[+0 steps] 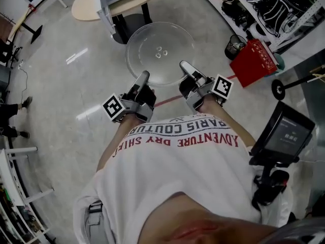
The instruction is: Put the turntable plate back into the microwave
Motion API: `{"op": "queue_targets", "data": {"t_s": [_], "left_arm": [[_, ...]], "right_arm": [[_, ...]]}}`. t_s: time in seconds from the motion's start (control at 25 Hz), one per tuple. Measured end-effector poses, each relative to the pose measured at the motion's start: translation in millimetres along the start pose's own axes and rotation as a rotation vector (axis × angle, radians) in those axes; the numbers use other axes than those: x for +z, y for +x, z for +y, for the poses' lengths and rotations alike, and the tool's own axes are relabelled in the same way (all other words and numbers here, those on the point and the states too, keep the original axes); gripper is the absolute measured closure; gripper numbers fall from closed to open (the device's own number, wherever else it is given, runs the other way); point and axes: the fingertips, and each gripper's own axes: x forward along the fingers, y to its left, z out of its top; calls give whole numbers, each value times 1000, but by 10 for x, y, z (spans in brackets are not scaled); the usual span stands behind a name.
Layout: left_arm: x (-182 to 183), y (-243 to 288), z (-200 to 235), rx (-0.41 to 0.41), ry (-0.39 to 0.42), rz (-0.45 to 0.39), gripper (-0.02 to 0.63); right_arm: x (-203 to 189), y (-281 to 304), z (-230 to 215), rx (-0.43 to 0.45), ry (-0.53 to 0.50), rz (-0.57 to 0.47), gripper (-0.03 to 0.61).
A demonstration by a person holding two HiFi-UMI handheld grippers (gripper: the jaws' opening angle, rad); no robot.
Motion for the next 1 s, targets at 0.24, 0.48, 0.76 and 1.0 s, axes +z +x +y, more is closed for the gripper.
{"op": "queue_targets", "data": {"t_s": [0.24,0.48,0.76,1.0], "left_arm": [[323,323,95,-21,-14,9,583],[461,695,249,11,-20,-11,581],[781,1461,714,55,-10,-72,581],[1329,2563,1109,80,14,-162,581]], "right_arm": [[269,357,-66,-13,-31,0,551],[619,555,-257,-36,-22,15,551],[1389,1047,-784,-23,38,72,551],[2445,1874,-1253,-16,51,171,551]]}}
